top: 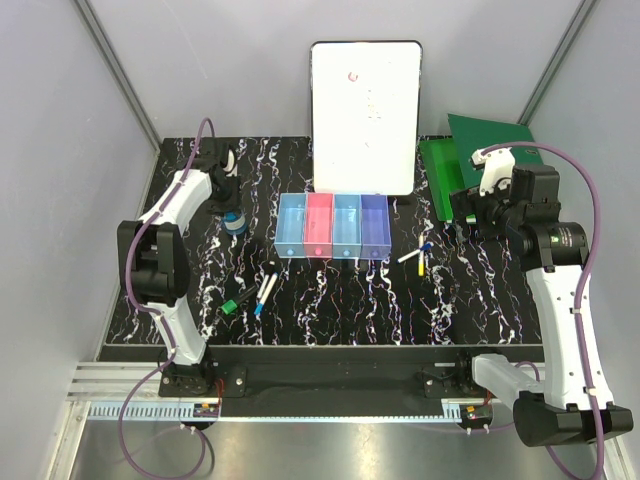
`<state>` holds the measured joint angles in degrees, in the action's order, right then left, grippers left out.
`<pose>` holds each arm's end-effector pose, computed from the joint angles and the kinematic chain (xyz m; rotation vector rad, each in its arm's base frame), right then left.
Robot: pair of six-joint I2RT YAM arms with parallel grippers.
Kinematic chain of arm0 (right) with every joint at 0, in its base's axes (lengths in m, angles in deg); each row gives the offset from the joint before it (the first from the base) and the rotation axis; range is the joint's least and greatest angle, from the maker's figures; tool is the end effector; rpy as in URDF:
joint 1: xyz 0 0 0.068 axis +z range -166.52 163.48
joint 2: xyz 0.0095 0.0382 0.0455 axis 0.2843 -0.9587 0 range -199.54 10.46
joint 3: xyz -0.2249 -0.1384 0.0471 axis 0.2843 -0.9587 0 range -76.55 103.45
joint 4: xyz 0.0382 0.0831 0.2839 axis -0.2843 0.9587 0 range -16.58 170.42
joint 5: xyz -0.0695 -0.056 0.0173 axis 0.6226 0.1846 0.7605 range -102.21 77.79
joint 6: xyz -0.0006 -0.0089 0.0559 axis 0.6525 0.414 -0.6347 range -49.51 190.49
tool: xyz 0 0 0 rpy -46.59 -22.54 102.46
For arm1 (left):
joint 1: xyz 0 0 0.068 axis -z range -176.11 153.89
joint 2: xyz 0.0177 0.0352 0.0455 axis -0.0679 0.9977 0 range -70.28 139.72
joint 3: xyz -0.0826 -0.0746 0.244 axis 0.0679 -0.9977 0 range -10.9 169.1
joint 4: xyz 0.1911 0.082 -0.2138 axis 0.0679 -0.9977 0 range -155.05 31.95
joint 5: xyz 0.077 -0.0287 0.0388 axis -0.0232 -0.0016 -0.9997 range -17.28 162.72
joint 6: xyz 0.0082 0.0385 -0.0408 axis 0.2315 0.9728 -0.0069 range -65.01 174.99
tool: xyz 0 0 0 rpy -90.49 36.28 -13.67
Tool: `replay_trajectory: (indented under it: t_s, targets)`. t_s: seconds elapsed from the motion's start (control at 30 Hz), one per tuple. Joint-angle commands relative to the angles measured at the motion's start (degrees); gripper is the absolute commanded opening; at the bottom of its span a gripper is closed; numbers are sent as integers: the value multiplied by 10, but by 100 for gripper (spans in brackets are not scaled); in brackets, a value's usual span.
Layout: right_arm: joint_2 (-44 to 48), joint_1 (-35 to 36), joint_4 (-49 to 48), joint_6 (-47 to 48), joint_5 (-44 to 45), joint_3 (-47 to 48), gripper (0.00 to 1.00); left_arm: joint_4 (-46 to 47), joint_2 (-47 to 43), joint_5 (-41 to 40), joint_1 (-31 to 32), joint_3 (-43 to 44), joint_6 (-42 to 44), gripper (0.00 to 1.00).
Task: Sort the stationery into containers
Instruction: Pick up the pen from the center of the board.
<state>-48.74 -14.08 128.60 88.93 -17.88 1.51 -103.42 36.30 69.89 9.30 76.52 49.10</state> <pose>0.2275 0.0137 0.4176 -0.4530 2.1545 -0.0470 0.4290 -0.0385 0.2229 -0.0265 2.6943 0.0063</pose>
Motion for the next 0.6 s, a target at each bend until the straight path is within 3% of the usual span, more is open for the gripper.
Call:
replay_trajectory:
  t_s: [0.0, 0.33, 0.57]
  targets:
    - [9, -1, -17, 3, -3, -1, 99, 10, -10, -9, 1, 22, 10, 46]
    - [13, -1, -17, 5, -2, -6, 98, -1, -24, -18, 1, 19, 25, 44]
    - [16, -2, -17, 5, -1, -10, 98, -3, -30, -29, 1, 7, 37, 25]
